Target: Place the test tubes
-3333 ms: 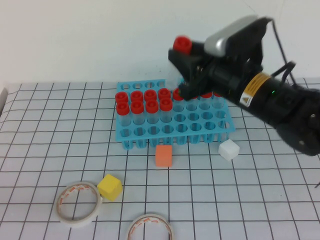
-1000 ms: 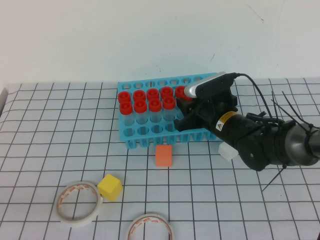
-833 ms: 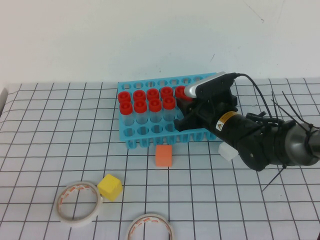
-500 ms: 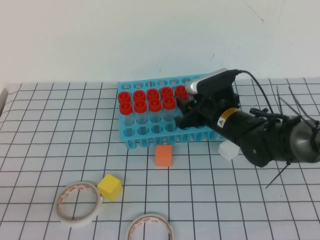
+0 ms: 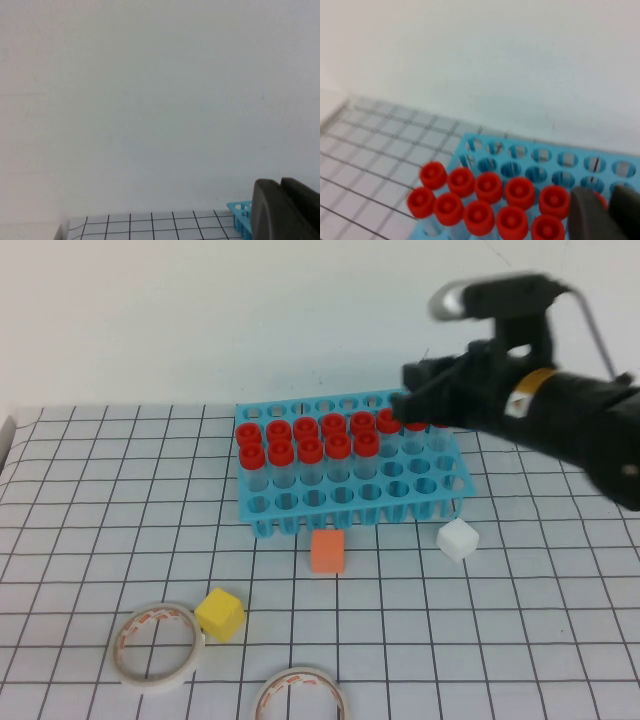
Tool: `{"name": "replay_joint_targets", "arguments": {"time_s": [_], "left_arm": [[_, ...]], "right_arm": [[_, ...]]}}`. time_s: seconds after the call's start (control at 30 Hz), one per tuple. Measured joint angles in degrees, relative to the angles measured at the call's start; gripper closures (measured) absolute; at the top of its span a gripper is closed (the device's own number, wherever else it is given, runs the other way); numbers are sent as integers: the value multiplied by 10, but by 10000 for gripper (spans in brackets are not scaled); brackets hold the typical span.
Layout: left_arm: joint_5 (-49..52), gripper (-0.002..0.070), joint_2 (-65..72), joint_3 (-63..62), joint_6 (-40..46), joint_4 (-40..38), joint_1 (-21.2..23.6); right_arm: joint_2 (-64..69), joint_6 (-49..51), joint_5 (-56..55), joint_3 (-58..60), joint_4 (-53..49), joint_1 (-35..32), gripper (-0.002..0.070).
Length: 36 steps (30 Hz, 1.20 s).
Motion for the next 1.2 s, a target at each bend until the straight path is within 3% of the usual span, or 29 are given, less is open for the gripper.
{"name": "replay_joint_targets", "arguments": {"time_s": [0.1,0.2,0.43,0.67,1.2], "left_arm": [[0,676,0,0,0,0,0],[0,676,0,0,0,0,0],[0,676,0,0,0,0,0],[0,676,0,0,0,0,0],[0,676,0,0,0,0,0]], "right_arm": [[-77,12,2,41,-2,0,635],[-186,14,2,115,-18,0,669],[-373,14,40,231,-51,12,677],[-593,11,232,336,-52,19,678],[-820,-32,223,490,-73,19,678]]}}
